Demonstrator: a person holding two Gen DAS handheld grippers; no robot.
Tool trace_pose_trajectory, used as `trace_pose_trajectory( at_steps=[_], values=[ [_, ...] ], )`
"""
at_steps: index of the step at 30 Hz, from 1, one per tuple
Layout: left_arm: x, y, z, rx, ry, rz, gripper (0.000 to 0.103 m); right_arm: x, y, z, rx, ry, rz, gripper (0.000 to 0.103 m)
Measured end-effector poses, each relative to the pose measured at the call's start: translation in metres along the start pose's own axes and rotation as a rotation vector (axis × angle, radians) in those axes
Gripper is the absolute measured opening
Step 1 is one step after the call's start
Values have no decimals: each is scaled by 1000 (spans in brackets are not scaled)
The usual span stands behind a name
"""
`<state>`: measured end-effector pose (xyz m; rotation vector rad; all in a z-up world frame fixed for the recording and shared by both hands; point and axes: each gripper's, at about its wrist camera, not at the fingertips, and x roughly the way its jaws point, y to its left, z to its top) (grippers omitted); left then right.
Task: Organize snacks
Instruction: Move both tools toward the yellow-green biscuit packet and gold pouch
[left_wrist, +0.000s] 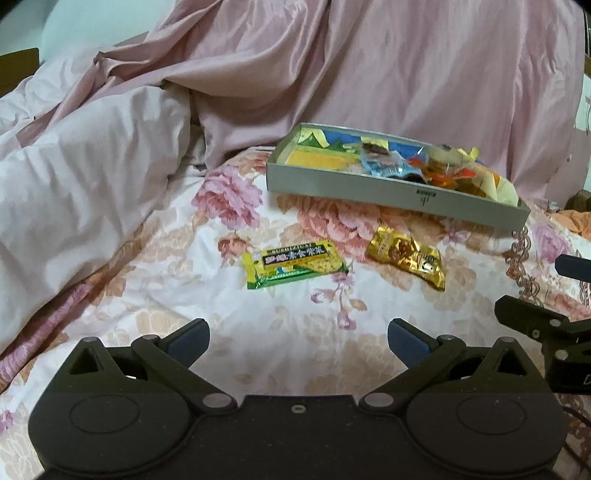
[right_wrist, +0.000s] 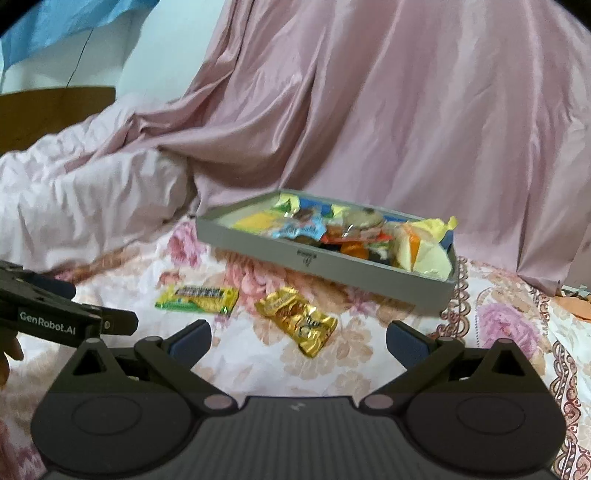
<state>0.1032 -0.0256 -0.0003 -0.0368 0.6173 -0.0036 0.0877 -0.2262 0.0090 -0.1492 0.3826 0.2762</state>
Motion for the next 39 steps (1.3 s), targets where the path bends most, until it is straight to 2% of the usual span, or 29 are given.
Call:
trace_pose_trajectory(
  at_steps=[9, 20, 27, 31, 35, 39],
  values=[
    [16, 5, 12, 49, 20, 31, 102, 16, 6, -1, -24, 105, 12, 103],
    [46, 2, 26, 98, 70, 15, 102, 42, -18, 11, 59, 197, 70, 103],
    [69, -8, 34, 170, 95, -2, 102, 63, -31, 19, 42, 189, 81, 103],
    [77, -14, 40, 250, 92, -61, 102, 78, -38, 22, 46, 184, 100, 103],
    [86, -20, 49, 314, 89, -85, 102, 97, -41, 24, 39, 155, 156, 103],
    [100, -24, 54, 361, 96, -66, 102, 118, -40, 24, -16, 129, 203, 103]
  ],
)
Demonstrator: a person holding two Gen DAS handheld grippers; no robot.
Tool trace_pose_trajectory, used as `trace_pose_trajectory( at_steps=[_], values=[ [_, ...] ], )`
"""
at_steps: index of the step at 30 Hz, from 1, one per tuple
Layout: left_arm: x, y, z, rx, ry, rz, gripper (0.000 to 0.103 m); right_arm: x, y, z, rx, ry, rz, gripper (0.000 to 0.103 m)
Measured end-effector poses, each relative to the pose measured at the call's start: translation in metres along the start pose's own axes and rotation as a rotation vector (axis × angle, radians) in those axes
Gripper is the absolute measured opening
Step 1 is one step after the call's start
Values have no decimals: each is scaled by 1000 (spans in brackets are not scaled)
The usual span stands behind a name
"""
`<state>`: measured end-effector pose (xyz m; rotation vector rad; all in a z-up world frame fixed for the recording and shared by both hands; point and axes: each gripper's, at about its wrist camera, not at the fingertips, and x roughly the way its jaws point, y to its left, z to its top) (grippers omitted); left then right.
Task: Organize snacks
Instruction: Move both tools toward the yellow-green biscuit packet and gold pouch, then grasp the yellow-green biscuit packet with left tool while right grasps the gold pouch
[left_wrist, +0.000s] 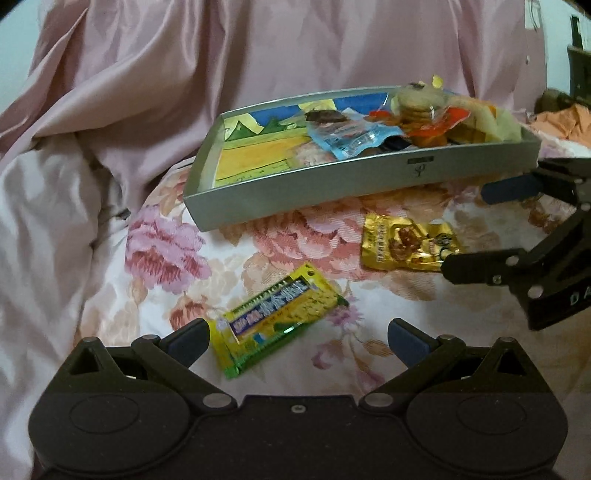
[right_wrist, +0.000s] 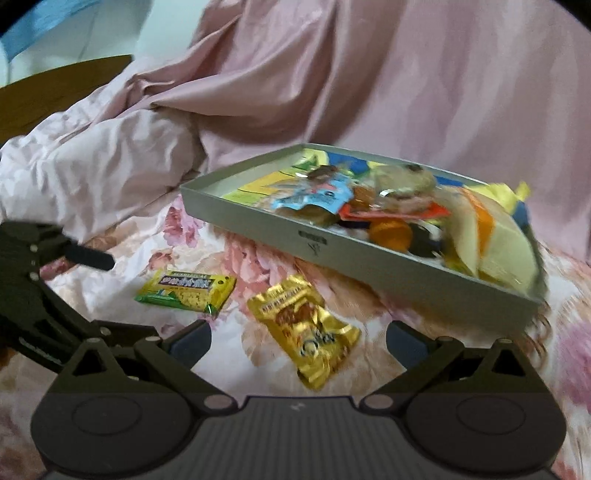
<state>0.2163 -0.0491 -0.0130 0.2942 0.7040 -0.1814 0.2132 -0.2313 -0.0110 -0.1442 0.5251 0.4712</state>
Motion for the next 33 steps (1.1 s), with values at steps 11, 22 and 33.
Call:
trace_pose_trajectory(
  at_steps=[11, 22, 33],
  values=[
    [37, 3, 10, 46, 49, -3, 102, 39, -34, 5, 159, 19, 83, 103],
    [48, 5, 32, 181, 57, -154, 102, 57, -29, 2, 95, 7, 121, 103],
    [77, 24, 27, 214, 134, -192, 102, 64, -34, -3, 61, 58, 156, 103]
  ],
)
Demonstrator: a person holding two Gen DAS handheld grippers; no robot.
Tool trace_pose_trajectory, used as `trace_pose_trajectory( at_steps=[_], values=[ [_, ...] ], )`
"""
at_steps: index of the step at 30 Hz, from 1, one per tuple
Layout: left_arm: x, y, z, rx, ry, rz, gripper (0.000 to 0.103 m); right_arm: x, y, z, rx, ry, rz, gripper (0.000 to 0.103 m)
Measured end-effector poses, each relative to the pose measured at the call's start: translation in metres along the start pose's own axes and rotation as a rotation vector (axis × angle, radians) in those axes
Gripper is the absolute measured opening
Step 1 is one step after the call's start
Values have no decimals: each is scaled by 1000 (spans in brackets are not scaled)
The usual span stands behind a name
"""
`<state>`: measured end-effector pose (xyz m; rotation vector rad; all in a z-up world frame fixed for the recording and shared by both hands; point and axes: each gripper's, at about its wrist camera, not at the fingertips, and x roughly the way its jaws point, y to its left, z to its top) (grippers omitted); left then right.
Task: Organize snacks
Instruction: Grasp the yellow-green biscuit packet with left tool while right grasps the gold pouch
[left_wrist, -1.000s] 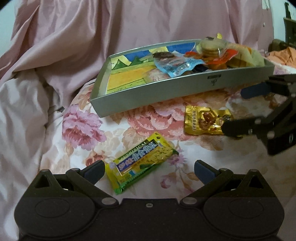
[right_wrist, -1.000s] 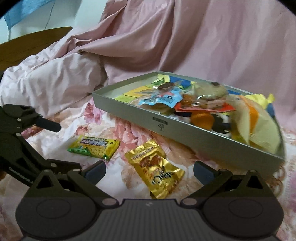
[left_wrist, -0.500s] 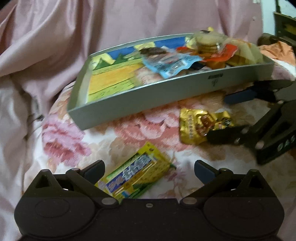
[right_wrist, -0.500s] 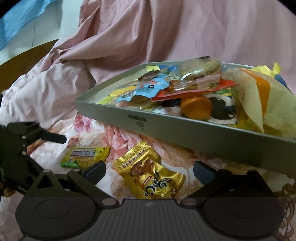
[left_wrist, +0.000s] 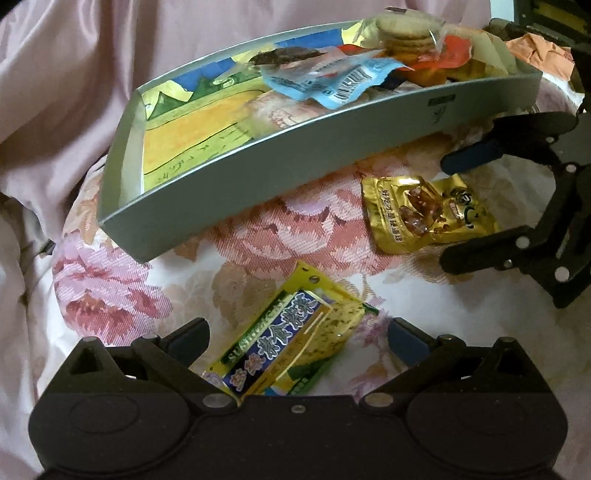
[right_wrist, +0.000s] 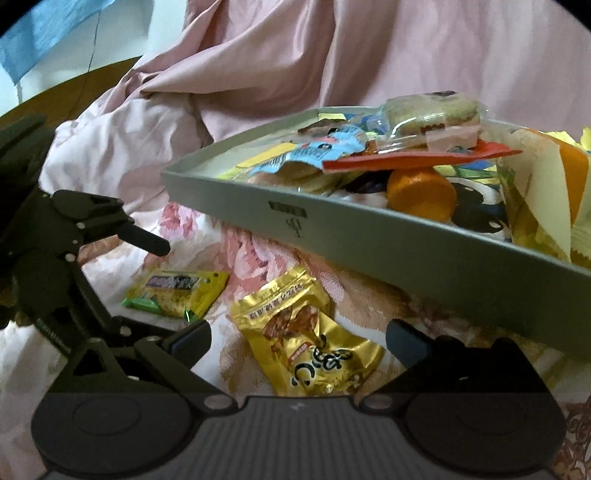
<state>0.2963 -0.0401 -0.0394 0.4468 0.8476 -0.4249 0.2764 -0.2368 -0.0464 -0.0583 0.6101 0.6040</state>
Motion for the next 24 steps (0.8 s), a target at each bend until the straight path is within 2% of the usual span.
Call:
trace_pose_trajectory(
  at_steps=[7, 13, 24],
  values=[
    [8, 14, 1, -46, -1, -43, 102, 4, 7, -4, -73, 9, -34, 103],
    [7, 20, -5, -170, 29, -92, 102, 6, 12, -7, -129, 16, -68, 103],
    [-4, 1, -5, -197, 99, -160, 102, 9, 19, -6, -196, 74, -59, 103]
  ],
)
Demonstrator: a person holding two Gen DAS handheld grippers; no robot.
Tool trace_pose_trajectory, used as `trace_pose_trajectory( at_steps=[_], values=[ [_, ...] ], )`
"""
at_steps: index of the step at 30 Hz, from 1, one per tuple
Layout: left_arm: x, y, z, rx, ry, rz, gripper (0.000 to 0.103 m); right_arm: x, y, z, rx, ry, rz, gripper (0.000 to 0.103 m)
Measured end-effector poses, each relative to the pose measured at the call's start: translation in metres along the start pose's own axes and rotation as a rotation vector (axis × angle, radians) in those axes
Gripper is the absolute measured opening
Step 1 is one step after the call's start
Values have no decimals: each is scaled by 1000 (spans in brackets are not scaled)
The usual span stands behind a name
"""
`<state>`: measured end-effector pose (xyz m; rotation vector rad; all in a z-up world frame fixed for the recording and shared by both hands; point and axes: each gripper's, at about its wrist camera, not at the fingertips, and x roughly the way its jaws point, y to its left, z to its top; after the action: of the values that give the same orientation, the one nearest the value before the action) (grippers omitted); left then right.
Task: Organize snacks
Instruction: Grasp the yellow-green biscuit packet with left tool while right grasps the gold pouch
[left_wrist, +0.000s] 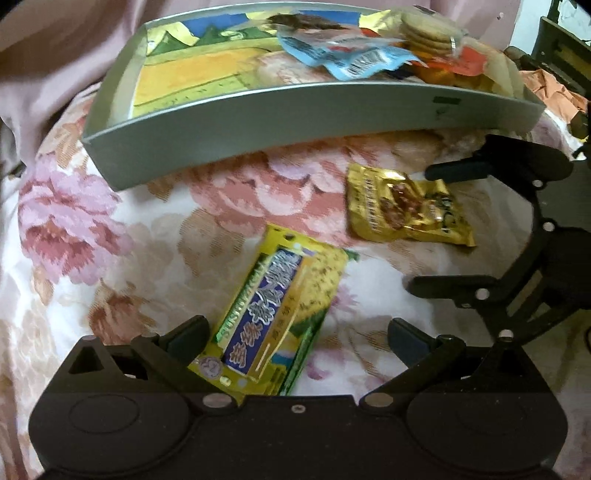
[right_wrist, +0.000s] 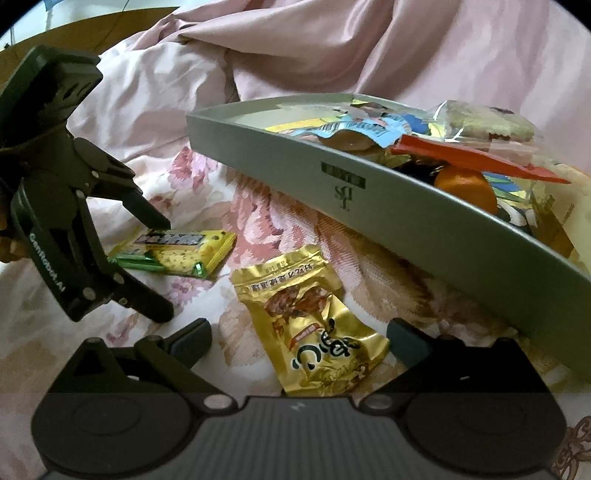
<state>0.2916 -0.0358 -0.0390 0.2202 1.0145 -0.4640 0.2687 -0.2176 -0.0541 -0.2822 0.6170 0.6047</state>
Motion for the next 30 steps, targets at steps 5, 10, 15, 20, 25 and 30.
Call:
trace_pose_trajectory(
  at_steps=[5, 10, 15, 20, 25, 30],
  values=[
    [-7, -15, -8, 40, -34, 6, 100, 0, 0, 2, -32, 53, 42, 103],
    [-4, -15, -2, 23, -76, 49, 100, -1, 0, 2, -56, 74, 58, 103],
    [1, -6, 2, 6, -91, 52, 101, 2, -2, 0, -34, 43, 45, 103],
    [-2, -2, -5, -11, -113, 51, 99, 6, -2, -1, -30, 13, 17, 103],
    [-5, -4, -10, -29, -122, 88, 86, 7, -1, 1, -32, 24, 18, 102],
    [-11, -5, -14, -71, -122, 116, 79, 4, 2, 3, -57, 50, 39, 96]
  ],
)
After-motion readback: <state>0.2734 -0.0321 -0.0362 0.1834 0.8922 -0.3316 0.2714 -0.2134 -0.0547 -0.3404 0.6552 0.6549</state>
